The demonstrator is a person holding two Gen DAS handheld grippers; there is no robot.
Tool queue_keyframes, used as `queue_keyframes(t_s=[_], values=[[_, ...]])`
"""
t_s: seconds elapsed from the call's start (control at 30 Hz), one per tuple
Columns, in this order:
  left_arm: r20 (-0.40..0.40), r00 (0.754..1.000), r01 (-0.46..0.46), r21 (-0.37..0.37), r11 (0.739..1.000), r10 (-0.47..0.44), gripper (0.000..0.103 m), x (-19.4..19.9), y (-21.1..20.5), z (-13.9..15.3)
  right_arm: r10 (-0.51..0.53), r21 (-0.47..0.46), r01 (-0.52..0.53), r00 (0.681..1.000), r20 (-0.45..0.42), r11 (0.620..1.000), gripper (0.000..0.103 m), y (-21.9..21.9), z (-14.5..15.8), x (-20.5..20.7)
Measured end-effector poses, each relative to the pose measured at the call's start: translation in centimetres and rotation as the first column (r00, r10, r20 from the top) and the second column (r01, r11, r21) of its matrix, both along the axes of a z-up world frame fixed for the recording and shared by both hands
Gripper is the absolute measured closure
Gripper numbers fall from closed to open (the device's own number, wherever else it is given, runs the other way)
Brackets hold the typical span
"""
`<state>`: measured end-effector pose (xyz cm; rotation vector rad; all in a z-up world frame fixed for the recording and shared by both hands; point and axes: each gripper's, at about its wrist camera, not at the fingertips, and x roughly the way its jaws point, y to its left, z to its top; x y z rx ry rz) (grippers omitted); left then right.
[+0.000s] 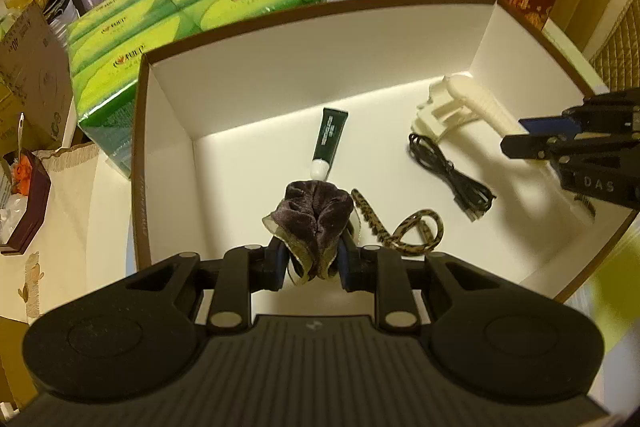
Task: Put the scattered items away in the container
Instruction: 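Carry the scrunchie and massager with both grippers over the box, then open both grippers to drop the scrunchie and massager into the box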
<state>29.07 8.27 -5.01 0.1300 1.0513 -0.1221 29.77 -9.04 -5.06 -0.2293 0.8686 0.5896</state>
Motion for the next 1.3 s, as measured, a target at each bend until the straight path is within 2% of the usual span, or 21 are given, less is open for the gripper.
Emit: queue_keyframes(t_s=[0.23, 0.4, 0.53, 0.67, 0.7, 0.87, 0.9, 0.93, 0.97, 1.0, 1.03, 1.07, 1.13, 1.3], values=[[-0.052, 0.999, -0.012, 0.033, 0.999, 0.013, 0.077, 0.2, 0.1, -0.9, 0.005, -0.012, -0.005, 1.000, -0.015, 1.000, 0.080, 0.0, -0.2, 0.0], [-0.045, 0.999, -0.013, 0.049, 0.999, 0.016, 0.063, -0.1, 0.0, -0.7, 0.000, -0.027, -0.001, 1.000, -0.023, 1.000, 0.080, -0.1, -0.4, -0.1], [-0.024, 1.000, -0.018, 0.056, 0.998, 0.019, 0.057, -0.4, -0.1, 0.0, 0.000, -0.042, -0.001, 1.000, -0.026, 0.999, 0.080, -0.1, -0.4, -0.2], [0.000, 1.000, -0.024, 0.058, 0.998, 0.024, 0.046, -0.7, -0.2, 0.8, 0.002, -0.059, -0.003, 1.000, -0.027, 0.998, 0.080, 0.1, -0.4, -0.2], [0.003, 1.000, -0.029, 0.058, 0.998, 0.029, 0.041, -0.8, -0.1, 1.0, 0.006, -0.061, -0.008, 0.999, -0.032, 0.998, 0.080, 0.2, -0.4, -0.2], [0.020, 0.998, -0.059, 0.056, 0.997, 0.058, 0.031, -1.3, 0.2, 1.7, 0.056, -0.088, -0.057, 0.998, -0.022, 0.994, 0.080, 0.7, 0.0, -0.9], [0.024, 0.998, -0.063, 0.051, 0.997, 0.062, 0.029, -1.5, 0.3, 1.9, 0.064, -0.085, -0.065, 0.998, -0.021, 0.994, 0.075, 0.7, 0.2, -1.0], [0.030, 0.997, -0.067, 0.048, 0.997, 0.066, 0.028, -1.7, 0.3, 2.1, 0.067, -0.080, -0.068, 0.998, -0.016, 0.995, 0.031, 0.7, 0.3, -1.2], [0.037, 0.997, -0.070, 0.045, 0.997, 0.068, 0.026, -1.9, 0.3, 2.4, 0.063, -0.074, -0.062, 0.998, 0.012, 0.995, 0.011, 0.7, 0.7, -1.6], [0.045, 0.997, -0.072, 0.043, 0.996, 0.070, 0.023, -2.1, 0.4, 2.7, 0.060, -0.064, -0.056, 0.996, 0.066, 0.996, 0.000, 0.6, 1.2, -2.3], [0.054, 0.996, -0.074, 0.041, 0.996, 0.072, 0.021, -2.3, 0.4, 3.0, 0.069, -0.056, -0.064, 0.992, 0.103, 0.996, 0.000, 0.5, 1.6, -2.8], [0.063, 0.995, -0.077, 0.038, 0.996, 0.074, 0.019, -2.6, 0.4, 3.3, 0.084, -0.058, -0.079, 0.991, 0.104, 0.995, 0.000, 0.6, 2.0, -3.1], [0.075, 0.994, -0.084, 0.032, 0.996, 0.081, 0.016, -3.1, 0.5, 3.9, 0.086, -0.054, -0.081, 0.992, 0.095, 0.995, 0.000, 0.5, 2.4, -3.6], [0.092, 0.992, -0.088, 0.027, 0.996, 0.086, 0.010, -4.6, 0.2, 4.9, 0.017, -0.035, -0.015, 0.998, 0.053, 0.999, 0.000, -0.1, 3.2, -4.6]])
